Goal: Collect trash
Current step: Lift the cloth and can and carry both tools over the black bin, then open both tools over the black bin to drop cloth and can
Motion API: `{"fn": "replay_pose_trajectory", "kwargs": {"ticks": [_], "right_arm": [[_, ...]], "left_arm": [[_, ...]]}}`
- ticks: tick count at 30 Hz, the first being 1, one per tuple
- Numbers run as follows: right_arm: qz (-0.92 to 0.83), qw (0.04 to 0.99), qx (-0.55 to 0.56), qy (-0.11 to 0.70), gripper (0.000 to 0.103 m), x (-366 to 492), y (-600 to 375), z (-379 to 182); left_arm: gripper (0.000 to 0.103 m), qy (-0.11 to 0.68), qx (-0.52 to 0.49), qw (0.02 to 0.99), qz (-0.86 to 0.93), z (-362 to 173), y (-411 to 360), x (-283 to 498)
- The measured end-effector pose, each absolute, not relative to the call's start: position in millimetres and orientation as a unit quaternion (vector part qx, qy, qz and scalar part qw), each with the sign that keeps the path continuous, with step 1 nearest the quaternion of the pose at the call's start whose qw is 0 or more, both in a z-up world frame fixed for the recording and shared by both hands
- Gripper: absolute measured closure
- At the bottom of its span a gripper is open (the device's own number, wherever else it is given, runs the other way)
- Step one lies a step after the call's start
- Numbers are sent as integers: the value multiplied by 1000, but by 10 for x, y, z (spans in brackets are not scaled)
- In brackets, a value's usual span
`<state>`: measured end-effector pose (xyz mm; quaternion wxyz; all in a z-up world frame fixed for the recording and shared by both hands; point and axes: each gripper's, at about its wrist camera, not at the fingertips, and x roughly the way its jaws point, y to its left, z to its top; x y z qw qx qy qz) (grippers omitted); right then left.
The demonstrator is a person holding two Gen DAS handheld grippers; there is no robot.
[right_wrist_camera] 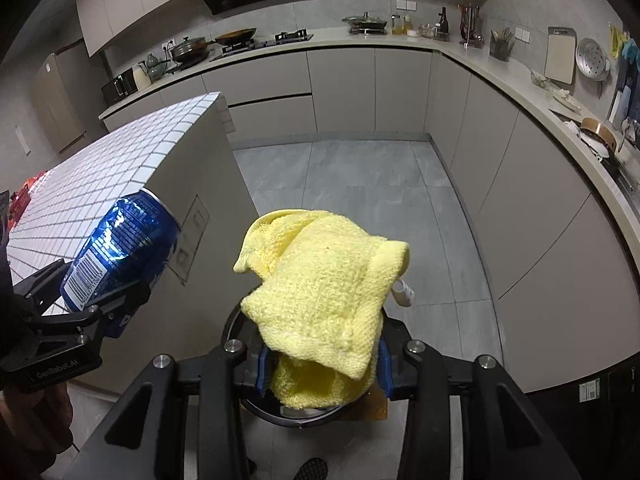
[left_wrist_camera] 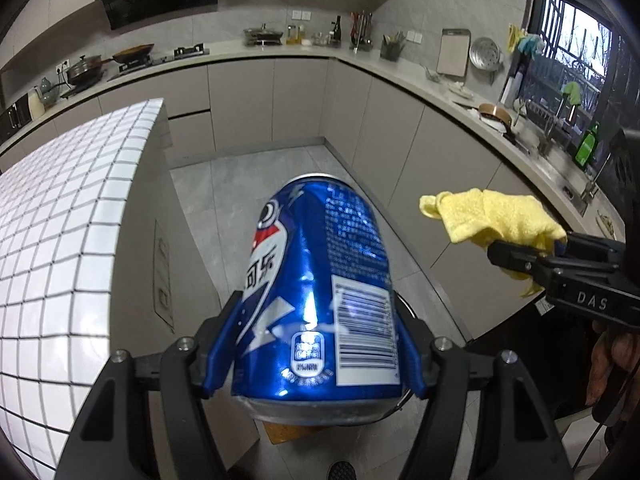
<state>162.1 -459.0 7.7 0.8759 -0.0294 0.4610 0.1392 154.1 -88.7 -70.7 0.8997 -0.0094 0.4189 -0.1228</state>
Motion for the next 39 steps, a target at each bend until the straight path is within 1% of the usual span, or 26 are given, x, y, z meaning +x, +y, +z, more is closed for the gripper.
{"fn": "replay_pose_trajectory", "kwargs": {"ticks": [17,26,35,37,38,39], "right_arm": [[184,832,-62,519,61,1657,-4712,-663],[212,798,-100,556,61,1831,-4526,-1169],[229,782,-112,569,59,2039,-4438,-1315],[238,774,-112,575,50,2087,-4418,-1349],[241,766,-117,584,26,2102,-4424,-1390],[220,767,-134,588,0,2140,-4440,-1432]], "left_arm": [[34,493,-14,865,-96,-1357,-1130,1555],[34,530,-21,843,-90,-1714,-1162,1642],[34,556,-30,826,-88,-1869,-1228,1748],[32,564,-32,821,-85,-1926,-1219,1766],[18,564,-25,822,-69,-1944,-1185,1767],[3,559,-20,828,-47,-1943,-1141,1749]]}}
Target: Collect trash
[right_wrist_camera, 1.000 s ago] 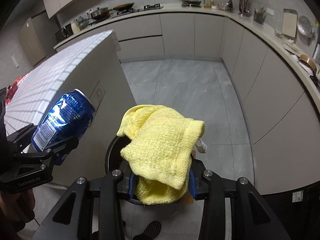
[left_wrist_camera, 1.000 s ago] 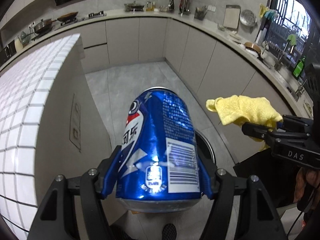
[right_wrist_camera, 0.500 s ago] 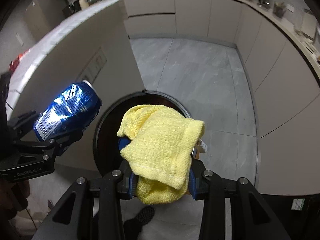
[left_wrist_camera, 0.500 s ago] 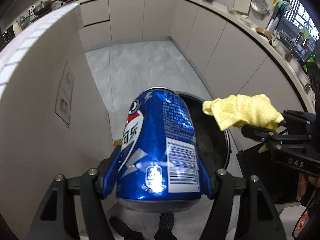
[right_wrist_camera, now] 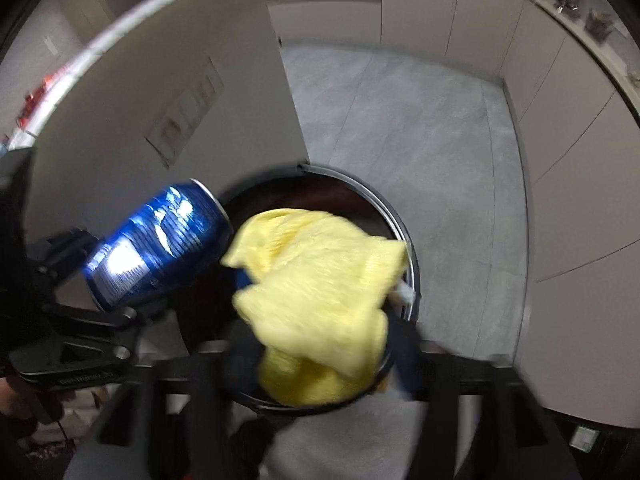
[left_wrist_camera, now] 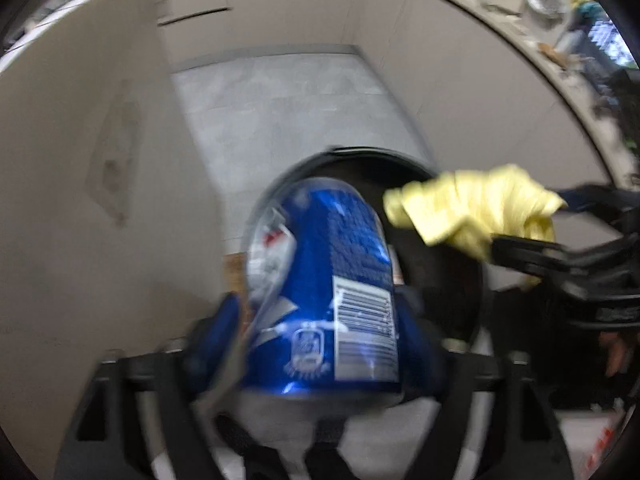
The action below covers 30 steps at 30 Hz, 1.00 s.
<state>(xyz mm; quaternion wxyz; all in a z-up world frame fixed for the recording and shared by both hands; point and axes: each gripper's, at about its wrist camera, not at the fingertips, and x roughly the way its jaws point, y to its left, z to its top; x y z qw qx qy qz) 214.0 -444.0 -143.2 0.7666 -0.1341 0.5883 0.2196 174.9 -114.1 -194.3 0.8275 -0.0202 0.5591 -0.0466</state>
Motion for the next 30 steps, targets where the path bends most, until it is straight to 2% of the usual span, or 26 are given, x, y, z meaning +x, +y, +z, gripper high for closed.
{"fn": "replay_pose_trajectory", "kwargs": {"ticks": [5,19,30], "right_arm": [[163,789,-115,582,0,2208,-4745,-1376],[109,803,-130,571,0,1807,-4929,-1335],[101,832,-115,534,0,1392,-4848,-796]], "left_arm": [[0,557,-44,829,-9,-1947,-979,1652],[0,525,-5,851,-9,-1696,-1100,1493],[0,484,1,875,-13,-1022,-1053,1120]]}}
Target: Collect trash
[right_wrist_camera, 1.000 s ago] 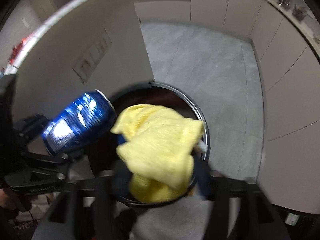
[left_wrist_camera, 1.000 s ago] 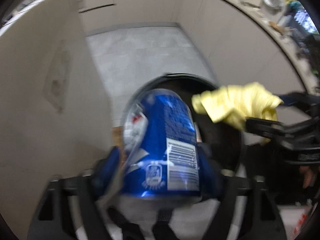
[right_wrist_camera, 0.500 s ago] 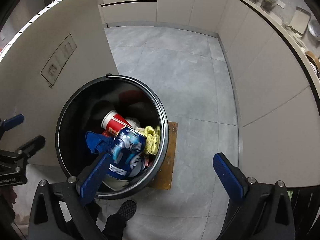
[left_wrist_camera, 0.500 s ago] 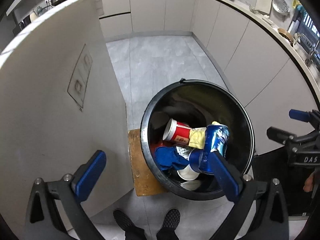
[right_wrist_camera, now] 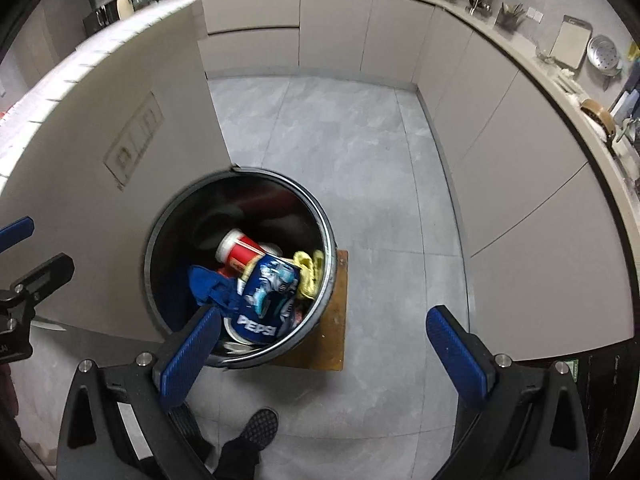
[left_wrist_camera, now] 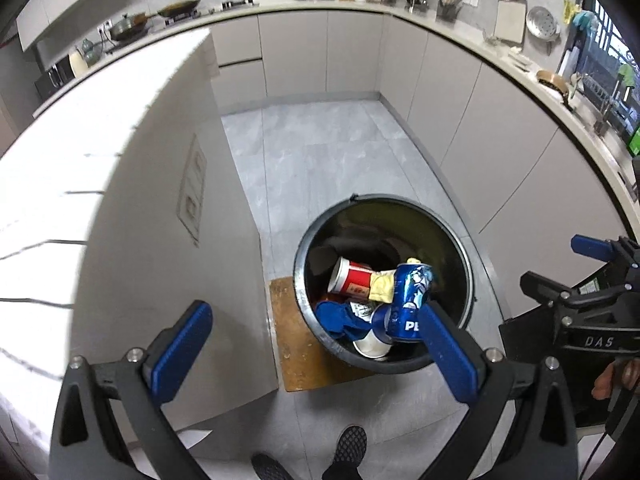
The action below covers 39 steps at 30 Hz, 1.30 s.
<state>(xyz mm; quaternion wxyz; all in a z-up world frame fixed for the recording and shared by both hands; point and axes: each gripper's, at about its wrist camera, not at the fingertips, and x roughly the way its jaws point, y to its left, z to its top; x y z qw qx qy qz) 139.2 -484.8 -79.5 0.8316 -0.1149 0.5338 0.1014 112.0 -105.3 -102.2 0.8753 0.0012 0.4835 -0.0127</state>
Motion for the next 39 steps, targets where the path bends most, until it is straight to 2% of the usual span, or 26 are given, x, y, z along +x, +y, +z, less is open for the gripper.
{"fn": "replay_pose_trajectory", "kwargs": {"ticks": [7,24,31,39], "right_arm": [[109,857,-103,493,0,935,-4625,-224],[100,911,-83,391,0,-314,-3990,1064],[96,925,-76,359,0,-873,-3772,1428],[88,934,-67,339,0,-1278,-3645,1568]], "left_arm": [[0,454,-1,891,-9,-565,-824,734],[0,385,-25,922,-39,156,-201,-104],[0,344,-17,937,-54,437,-27,-445],[0,332,-20,941,-68,482,56,-616]]}}
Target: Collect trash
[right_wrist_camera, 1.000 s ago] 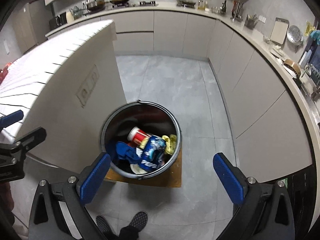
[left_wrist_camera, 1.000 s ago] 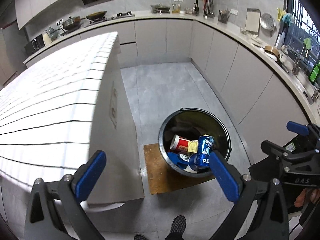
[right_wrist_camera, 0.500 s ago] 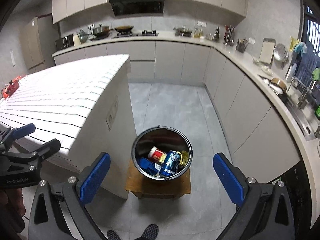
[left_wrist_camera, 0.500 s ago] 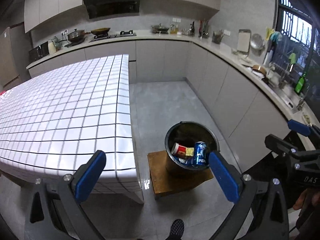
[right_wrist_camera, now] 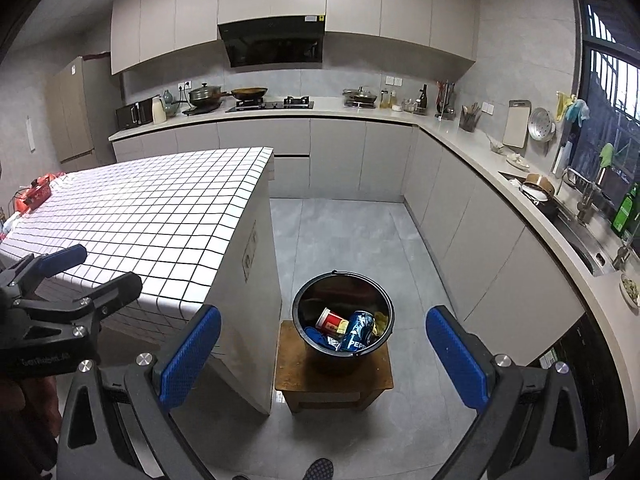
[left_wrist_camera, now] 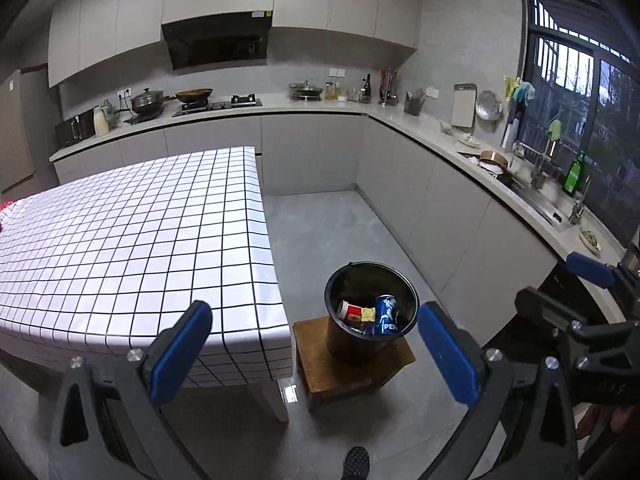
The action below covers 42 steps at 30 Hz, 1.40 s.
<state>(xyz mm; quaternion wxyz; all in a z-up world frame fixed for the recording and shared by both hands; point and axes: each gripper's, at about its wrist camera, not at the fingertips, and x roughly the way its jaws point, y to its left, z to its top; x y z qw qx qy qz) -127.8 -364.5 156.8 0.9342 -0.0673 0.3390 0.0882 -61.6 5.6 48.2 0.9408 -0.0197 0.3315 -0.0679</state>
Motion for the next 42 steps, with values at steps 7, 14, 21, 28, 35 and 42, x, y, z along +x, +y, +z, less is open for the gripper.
{"fn": "replay_pose_trajectory", "kwargs": {"ticks": [7,14,21,28,35,42], "right_arm": [[86,936,-66,333,0,-1343,-3650,1594],[93,936,-68,333,0,-1290,-3660,1579],[101,934,-66,336,0,-1211,-3674,1555],[103,934,-63,336,0,-1179,-3686,1540],[103,935,-62,335,0,-1156,-3713,1534],[101,934,-62,336,0,-1127,-3706,1534]], "left_arm": [[0,319,-22,945,-61,534,63,-656],[0,317,-23,947,-52,507,44,-699],[0,318,-16,946,-53,507,18,-691],[0,318,-15,947,-53,516,26,-684],[0,319,-14,946,-53,525,43,-665],[0,316,-15,947,-55,530,50,-634]]}}
